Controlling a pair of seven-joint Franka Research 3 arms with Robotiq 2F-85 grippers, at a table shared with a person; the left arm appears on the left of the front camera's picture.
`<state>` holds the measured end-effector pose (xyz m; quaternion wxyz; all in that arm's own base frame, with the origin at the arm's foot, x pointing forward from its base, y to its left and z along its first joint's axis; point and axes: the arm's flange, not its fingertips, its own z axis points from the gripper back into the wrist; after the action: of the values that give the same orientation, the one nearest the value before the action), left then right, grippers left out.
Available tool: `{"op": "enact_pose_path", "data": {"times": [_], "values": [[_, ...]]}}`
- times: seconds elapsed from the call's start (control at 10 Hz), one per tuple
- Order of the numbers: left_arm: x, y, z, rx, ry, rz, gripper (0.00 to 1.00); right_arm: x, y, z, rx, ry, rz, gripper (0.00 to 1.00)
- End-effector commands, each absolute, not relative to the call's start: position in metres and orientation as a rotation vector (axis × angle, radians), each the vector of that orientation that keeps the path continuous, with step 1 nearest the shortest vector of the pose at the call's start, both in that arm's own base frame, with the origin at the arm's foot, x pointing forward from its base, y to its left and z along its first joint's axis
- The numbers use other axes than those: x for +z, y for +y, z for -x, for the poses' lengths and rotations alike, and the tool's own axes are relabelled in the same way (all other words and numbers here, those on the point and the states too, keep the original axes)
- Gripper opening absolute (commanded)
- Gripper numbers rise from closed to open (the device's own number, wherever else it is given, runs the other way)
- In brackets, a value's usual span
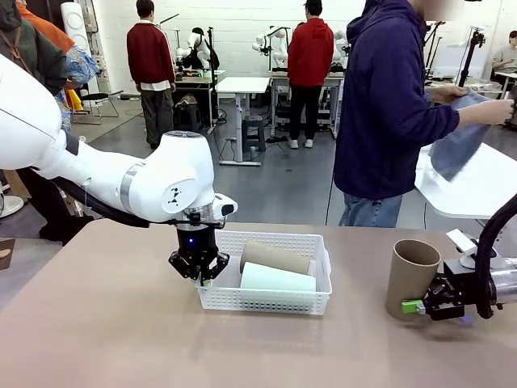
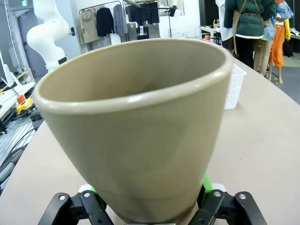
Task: Clean and organize the cups into the basket.
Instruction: Pick up the Reusable plastic cup from the right side of the table and stack it inside the Organizing basket in the center of the table.
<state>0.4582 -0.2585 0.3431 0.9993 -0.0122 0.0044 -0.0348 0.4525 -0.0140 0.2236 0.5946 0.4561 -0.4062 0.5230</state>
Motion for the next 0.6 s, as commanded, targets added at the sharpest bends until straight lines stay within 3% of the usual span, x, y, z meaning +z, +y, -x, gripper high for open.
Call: {"op": "enact_pose_path", "data": {"times": [0.0, 0.2, 0.3, 0.4, 0.5], "values": [[0.342, -0.259, -0.457, -0.071, 0.011, 0.022, 0.0, 0.222, -0.011, -0.451, 1.21, -0.984, -1.058, 0.0], [0.342, -0.259, -0.457, -0.071, 0.011, 0.022, 0.0, 0.223, -0.012, -0.451, 1.215, -0.988, -1.06, 0.0], [0.342, -0.259, -0.457, -0.071, 0.011, 0.022, 0.0, 0.224, -0.013, -0.452, 1.212, -0.989, -1.06, 0.22], [0.342, -0.259, -0.457, -0.071, 0.011, 0.022, 0.0, 0.225, -0.014, -0.452, 1.212, -0.99, -1.057, 0.22], [0.342, -0.259, -0.457, -0.071, 0.011, 0.022, 0.0, 0.234, -0.015, -0.452, 1.199, -0.984, -1.027, 0.0]]}}
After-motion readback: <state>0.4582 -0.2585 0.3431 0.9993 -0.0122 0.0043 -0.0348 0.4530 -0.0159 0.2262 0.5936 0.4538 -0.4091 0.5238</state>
